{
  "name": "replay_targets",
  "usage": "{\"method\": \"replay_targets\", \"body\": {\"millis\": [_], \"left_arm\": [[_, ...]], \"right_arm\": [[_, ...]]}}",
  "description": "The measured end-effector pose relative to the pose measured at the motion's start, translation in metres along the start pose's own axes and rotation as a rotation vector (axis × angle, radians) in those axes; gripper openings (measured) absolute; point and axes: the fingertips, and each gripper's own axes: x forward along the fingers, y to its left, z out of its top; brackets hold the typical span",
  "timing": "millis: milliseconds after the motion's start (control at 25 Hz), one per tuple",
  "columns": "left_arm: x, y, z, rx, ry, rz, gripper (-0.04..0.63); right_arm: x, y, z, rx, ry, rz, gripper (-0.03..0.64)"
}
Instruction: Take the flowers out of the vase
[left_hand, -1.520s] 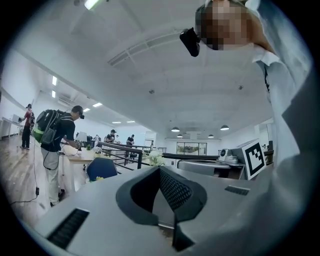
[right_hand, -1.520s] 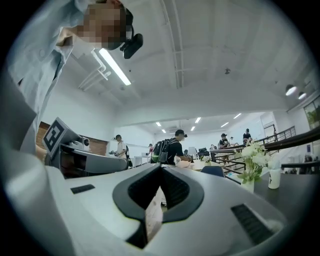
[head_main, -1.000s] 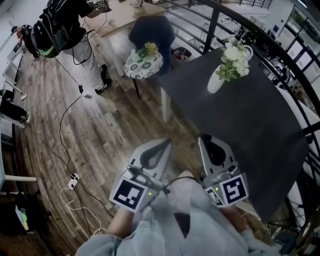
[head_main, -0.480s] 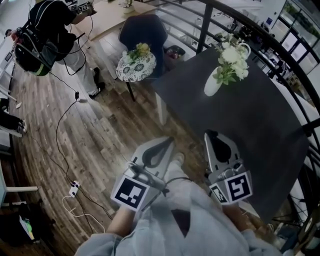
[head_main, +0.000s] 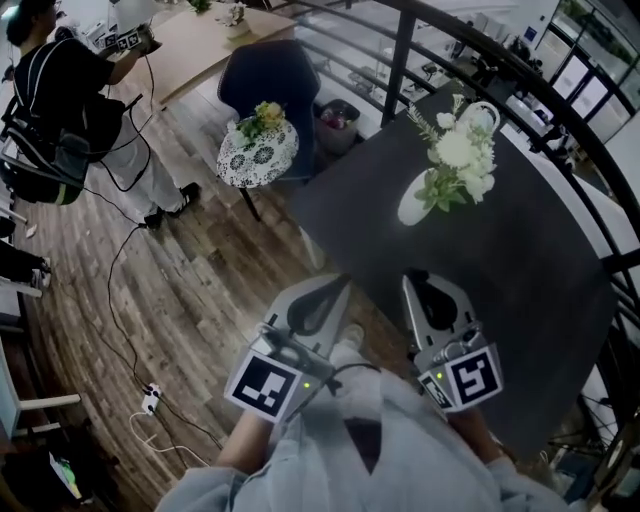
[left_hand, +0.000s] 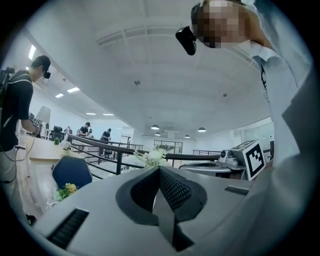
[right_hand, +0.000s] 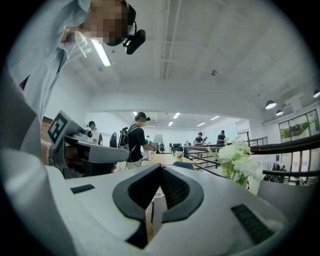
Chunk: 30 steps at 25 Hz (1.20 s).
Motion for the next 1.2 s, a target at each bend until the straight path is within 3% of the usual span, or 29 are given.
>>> {"method": "replay_targets", "body": {"millis": [440,800,1000,1200], "left_arm": [[0.086,0.015,0.001,0.026,0.049,-0.075,0.009],[0.135,0.019,-0.01,0.04,0.094,-0.168,0.009],[0.162,0.033,-0.03,0.042,0.117,-0.225,0.009],[0.184,0.044,-0.052,0.068,0.199,-0.304,0.004]], "right_arm": [[0.014,-0.084,-0.006,0.025,0.01,-0.124,0.002],[0.008,-0.126,-0.023,0.069,0.026,-0.297,0.002],[0.014,-0.144,-0.034,0.091,0.038,-0.363,0.002],[0.02,-0.159,-0.037,0.107,0.078,-0.441,0.002]]}}
